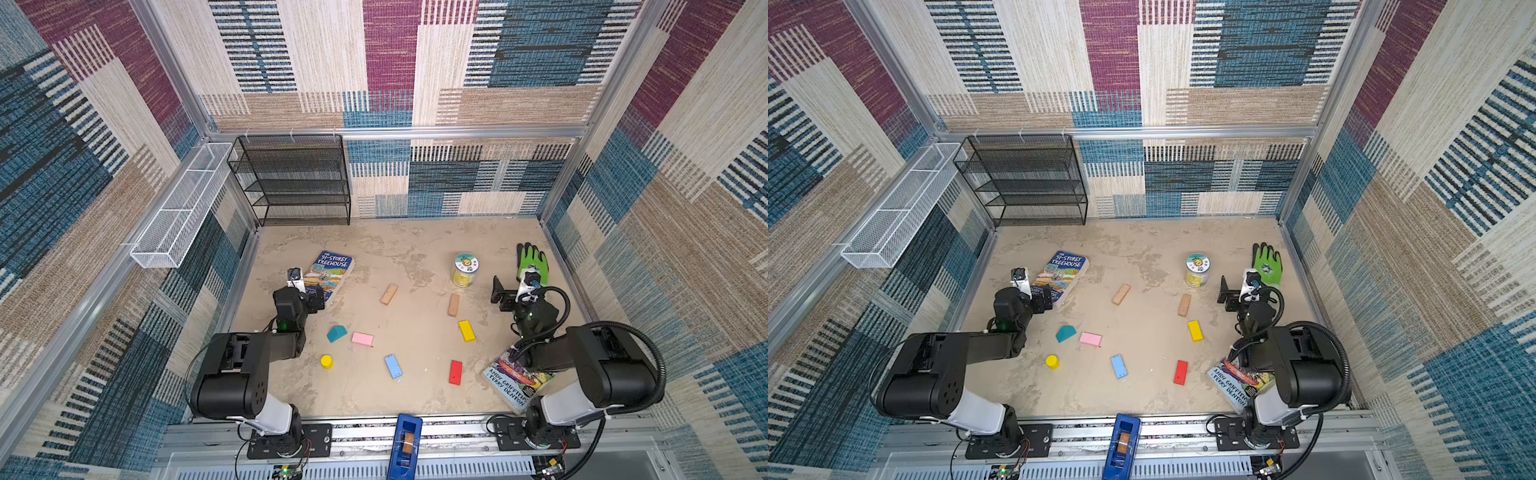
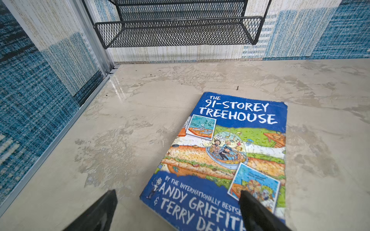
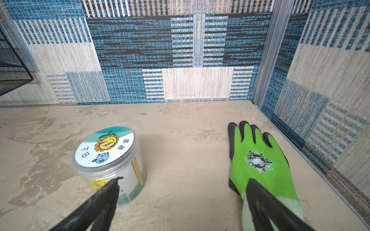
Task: Build the wood block tower
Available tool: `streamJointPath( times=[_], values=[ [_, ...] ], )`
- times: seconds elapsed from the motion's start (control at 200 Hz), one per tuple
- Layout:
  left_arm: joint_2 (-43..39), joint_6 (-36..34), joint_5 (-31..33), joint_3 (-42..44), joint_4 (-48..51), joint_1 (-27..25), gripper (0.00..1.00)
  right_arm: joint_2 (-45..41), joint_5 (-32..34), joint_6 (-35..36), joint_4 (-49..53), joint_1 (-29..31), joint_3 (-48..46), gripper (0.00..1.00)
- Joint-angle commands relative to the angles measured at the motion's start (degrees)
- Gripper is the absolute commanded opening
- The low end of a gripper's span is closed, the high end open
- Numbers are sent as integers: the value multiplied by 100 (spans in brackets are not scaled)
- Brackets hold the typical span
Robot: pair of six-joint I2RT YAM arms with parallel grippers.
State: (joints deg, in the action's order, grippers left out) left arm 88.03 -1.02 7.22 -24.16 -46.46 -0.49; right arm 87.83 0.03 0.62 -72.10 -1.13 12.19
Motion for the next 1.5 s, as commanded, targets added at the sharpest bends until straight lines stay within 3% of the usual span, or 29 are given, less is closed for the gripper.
streamJointPath(
  times=[0.0,1.172,1.287,1.452,1.497],
  values=[
    [-1,49,-22,-21,-24,5,99,-11,-5,-23,-77,3,8,100],
    [1,58,-63,-36,1,22,99,-10,-7,-19,-50,4,21,99],
    [-12,49,-25,-36,-45,23,88,-8,-11,-18,-66,7,5,100],
    [-660,137,227,-488,1372,23,85,-40,-11,-25,-80,0,10,100],
    [-788,120,225,-469,1426,21,85,-207,54,-50,389,7,180,100]
  ],
)
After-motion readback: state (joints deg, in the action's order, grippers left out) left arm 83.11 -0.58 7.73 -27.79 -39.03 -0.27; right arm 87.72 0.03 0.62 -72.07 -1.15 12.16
